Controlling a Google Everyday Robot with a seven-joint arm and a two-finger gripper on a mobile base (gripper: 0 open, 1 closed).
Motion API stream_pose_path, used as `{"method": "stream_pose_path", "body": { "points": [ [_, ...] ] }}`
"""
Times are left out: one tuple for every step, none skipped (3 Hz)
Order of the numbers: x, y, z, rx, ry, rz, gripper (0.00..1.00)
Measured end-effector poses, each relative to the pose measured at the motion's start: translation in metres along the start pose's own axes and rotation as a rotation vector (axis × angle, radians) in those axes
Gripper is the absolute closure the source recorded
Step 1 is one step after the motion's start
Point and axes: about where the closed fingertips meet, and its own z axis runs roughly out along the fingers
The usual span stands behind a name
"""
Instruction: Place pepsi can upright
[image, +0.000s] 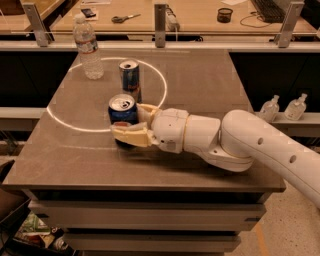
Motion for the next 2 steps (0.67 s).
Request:
{"method": "stream_pose_path", "body": {
  "points": [
    [-0.0007, 0.0013, 0.0015, -0.003, 0.000, -0.001, 0.15],
    [-0.0014, 0.0026, 0.0030, -0.007, 0.000, -0.002, 0.00]
  ]
}}
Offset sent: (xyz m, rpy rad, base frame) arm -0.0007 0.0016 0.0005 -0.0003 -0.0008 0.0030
